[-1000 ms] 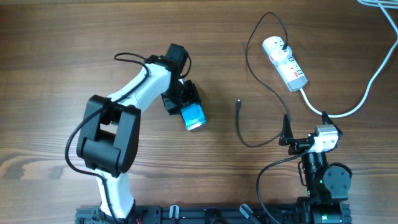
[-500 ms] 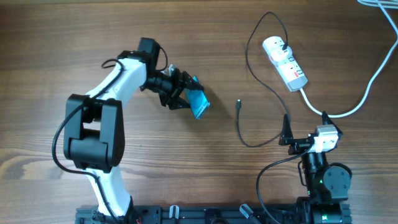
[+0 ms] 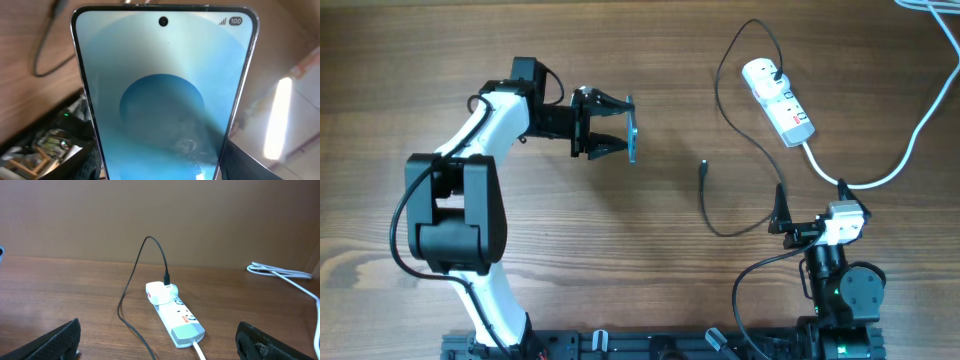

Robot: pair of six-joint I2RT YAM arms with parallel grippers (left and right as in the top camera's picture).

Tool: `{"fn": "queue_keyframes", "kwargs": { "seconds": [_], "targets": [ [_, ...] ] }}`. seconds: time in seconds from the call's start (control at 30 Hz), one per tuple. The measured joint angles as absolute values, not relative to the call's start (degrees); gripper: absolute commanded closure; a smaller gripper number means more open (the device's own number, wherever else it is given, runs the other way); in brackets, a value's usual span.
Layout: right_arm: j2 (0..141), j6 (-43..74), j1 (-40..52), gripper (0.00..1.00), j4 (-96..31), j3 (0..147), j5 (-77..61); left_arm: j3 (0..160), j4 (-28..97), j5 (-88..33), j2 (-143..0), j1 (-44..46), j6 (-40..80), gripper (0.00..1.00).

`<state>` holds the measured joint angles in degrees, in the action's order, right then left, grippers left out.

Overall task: Plug charger to phone and switch on socket
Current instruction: 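Swing the right arm toward the phone held by the left gripper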

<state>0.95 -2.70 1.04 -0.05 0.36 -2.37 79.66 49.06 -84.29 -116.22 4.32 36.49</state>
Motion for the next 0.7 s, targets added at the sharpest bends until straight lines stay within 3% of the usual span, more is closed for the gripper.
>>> {"fn": "queue_keyframes", "kwargs": {
  "seconds": [0.27,0.37,0.53,0.63,0.7],
  "targets": [
    [1.0,-1.6,1.0,0.00,1.4,0.3,-3.1,79.7,49.1,-87.0,-116.2,4.3,37.7,0.39],
    [1.1,7.6,1.0,0.00,7.8,0.4,-9.8,79.7,49.1,-87.1,-116.2,4.3,37.8,0.39],
    [1.2,33.4,1.0,0.00,18.8,0.3,-19.1,79.7,49.1,-87.2,-116.2,4.3,37.9,0.39],
    [1.2,42.9,1.0,0.00,32.0,1.3,-25.8,79.7,49.0,-87.1,-116.2,4.3,37.9,0.39],
    [1.2,44.9,1.0,0.00,30.9,2.7,-27.9,79.7,49.1,-87.2,-116.2,4.3,37.9,0.39]
  ]
}}
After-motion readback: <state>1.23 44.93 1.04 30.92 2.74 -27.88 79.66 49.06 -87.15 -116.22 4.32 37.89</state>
